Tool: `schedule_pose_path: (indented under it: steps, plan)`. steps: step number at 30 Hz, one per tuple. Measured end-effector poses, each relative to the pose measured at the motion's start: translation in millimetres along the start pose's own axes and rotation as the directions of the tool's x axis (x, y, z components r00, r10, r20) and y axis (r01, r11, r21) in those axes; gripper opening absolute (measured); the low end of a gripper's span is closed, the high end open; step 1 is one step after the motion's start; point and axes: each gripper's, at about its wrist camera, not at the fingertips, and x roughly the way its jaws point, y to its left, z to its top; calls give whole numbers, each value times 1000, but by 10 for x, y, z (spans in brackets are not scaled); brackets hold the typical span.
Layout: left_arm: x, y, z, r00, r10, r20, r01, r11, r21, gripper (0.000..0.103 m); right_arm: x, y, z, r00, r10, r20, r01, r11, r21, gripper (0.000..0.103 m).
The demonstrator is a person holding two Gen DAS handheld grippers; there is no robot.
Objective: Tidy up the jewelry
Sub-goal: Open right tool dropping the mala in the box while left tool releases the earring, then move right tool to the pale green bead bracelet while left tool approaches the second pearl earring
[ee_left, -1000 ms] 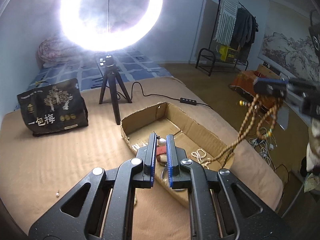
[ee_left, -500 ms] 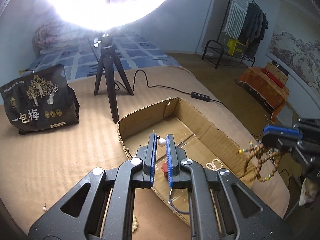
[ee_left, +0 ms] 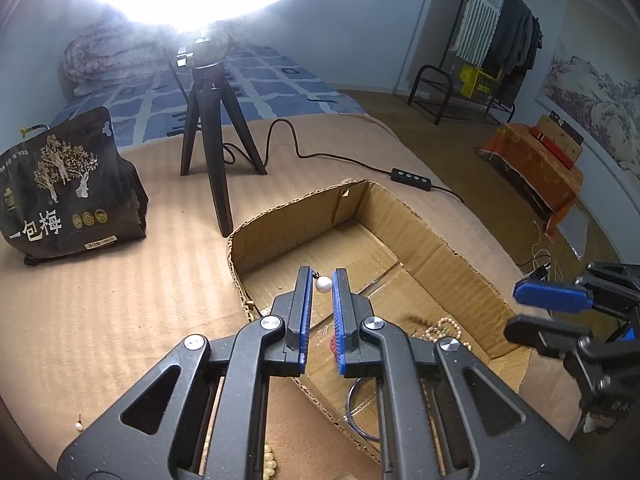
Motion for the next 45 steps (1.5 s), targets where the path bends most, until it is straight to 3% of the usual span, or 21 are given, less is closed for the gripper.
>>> schedule_pose_path:
  steps: [1,3,5,7,13,22,31,38,45]
  plan:
    - [-3,-1,0,1000,2,-1,-2,1000,0,15,-2,2,2,1000,-2,1,2,1000,-1,34]
    - [-25,7,-1,1000,5,8,-5,1000,-5,50,-3,9,-7,1000,-11,0,11,1000,-6,48]
    - [-64,12,0,1000,12,28,-12,1000,-11,64,-12,16,-22,1000,-28,0,28,1000,-10,77]
    - [-91,18,7,999,16,34,-16,1000,-14,65,-46,32,-47,999,-40,13,41,999,-13,87]
    - [-164,23,15,999,23,35,-22,1000,-13,67,-90,90,-103,997,-72,14,72,997,-21,103]
    - [-372,88,-35,998,43,51,-43,999,-3,68,-167,234,-152,995,-92,27,92,996,-21,103]
    - [-763,440,-116,993,85,88,-82,996,-33,68,-296,483,-203,994,-84,70,86,996,-16,103]
    - [-1074,888,-267,987,125,104,-116,990,-83,68,-372,852,-243,995,-19,98,23,999,-42,103]
    - [-1368,1358,-597,978,179,104,-168,980,-105,68,-242,1363,-368,996,70,63,-64,994,-90,103]
